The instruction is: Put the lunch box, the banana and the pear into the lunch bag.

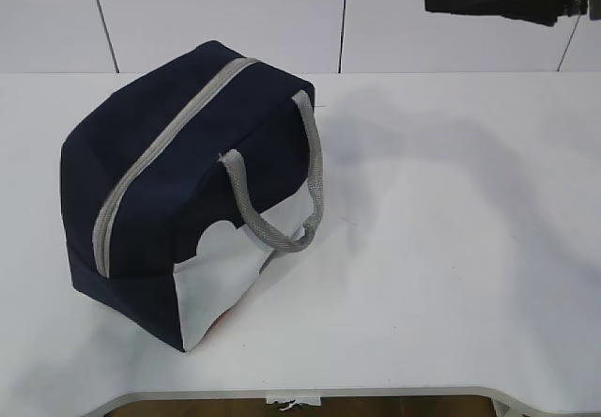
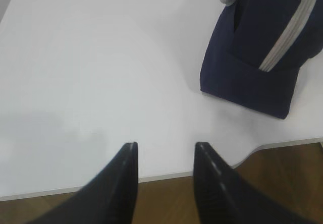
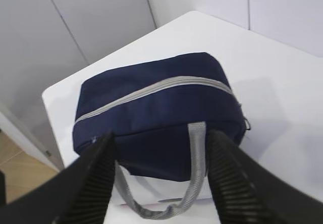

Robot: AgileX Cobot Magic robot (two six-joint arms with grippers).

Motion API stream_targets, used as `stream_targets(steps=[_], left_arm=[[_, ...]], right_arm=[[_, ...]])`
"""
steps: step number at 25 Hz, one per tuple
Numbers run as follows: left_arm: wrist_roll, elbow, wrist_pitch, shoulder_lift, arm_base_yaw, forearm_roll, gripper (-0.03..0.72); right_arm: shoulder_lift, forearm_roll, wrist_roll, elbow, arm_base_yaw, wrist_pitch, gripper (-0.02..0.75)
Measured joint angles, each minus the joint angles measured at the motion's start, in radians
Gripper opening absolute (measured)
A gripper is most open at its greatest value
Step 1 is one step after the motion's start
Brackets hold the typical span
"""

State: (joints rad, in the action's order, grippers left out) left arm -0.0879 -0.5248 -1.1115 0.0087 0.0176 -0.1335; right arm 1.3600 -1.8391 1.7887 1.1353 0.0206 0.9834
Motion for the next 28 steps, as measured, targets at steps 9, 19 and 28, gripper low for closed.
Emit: stream_targets(steps=[9, 19, 28], left_arm=[[0.0, 0.0, 0.0, 0.0, 0.0, 0.0, 0.262], [0.0, 0.0, 0.0, 0.0, 0.0, 0.0, 0.248], [0.0, 0.0, 0.0, 0.0, 0.0, 0.0, 0.244]], right_arm=[[0.026, 0.0, 0.0, 0.0, 0.0, -0.065, 0.454], [0.037, 0.0, -0.069, 0.0, 0.0, -0.288, 0.454], [0.028, 0.0, -0.128, -0.116, 0.0, -0.623, 0.454]])
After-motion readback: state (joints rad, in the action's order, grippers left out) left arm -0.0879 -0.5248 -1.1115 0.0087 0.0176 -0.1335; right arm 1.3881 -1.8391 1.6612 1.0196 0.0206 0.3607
